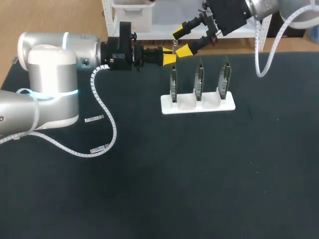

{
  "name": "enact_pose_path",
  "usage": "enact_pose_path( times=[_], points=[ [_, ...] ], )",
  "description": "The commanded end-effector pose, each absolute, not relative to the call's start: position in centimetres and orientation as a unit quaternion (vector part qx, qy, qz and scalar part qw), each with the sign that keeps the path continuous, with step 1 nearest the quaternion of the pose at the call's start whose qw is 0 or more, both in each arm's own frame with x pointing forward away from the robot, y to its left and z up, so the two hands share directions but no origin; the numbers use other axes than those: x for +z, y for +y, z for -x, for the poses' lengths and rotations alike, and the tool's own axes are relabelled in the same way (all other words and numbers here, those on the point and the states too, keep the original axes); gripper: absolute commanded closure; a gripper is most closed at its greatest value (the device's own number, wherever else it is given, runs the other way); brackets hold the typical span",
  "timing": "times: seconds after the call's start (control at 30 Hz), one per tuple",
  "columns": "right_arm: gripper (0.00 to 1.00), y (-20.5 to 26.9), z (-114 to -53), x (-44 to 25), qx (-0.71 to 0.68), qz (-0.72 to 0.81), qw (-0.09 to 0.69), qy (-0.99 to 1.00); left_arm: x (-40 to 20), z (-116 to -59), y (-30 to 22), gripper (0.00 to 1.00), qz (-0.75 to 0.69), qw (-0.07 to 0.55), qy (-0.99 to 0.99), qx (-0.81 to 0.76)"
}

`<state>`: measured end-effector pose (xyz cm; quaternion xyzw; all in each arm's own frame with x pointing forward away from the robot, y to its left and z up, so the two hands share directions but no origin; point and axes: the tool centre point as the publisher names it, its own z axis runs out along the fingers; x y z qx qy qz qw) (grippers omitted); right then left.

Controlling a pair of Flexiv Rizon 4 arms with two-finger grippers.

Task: Pick up the optical module with the left hand, and insert it into the network port with the right hand.

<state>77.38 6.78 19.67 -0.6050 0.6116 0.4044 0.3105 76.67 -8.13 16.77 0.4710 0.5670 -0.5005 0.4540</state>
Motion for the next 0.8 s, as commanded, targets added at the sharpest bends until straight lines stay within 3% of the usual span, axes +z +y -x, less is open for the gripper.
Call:
enact_pose_path(
  times=[0.03, 0.53, 0.57, 0.6, 0.63, 0.8],
  points=[
    [0.00, 7.02, -77.60, 19.74, 0.405, 0.606, 0.309, 0.611, 16.78, -76.73, -8.14, 1.00, -0.471, 0.453, 0.567, -0.500],
    [0.00, 7.19, -77.03, 19.92, 0.410, 0.615, 0.303, 0.601, 16.78, -76.73, -8.14, 1.00, -0.471, 0.453, 0.567, -0.500],
    [0.46, 7.19, -77.00, 19.91, 0.411, 0.616, 0.303, 0.600, 16.78, -76.73, -8.14, 1.00, -0.471, 0.453, 0.567, -0.500],
    [0.63, 7.19, -77.00, 19.91, 0.411, 0.616, 0.303, 0.600, 16.78, -76.73, -8.14, 1.00, -0.471, 0.453, 0.567, -0.500],
    [1.00, 7.19, -76.98, 19.89, 0.411, 0.616, 0.303, 0.600, 16.78, -76.73, -8.14, 1.00, -0.471, 0.453, 0.567, -0.500],
    [1.00, 7.17, -76.82, 19.87, 0.412, 0.615, 0.304, 0.599, 16.78, -76.73, -8.14, 1.00, -0.471, 0.453, 0.567, -0.500]
  ],
)
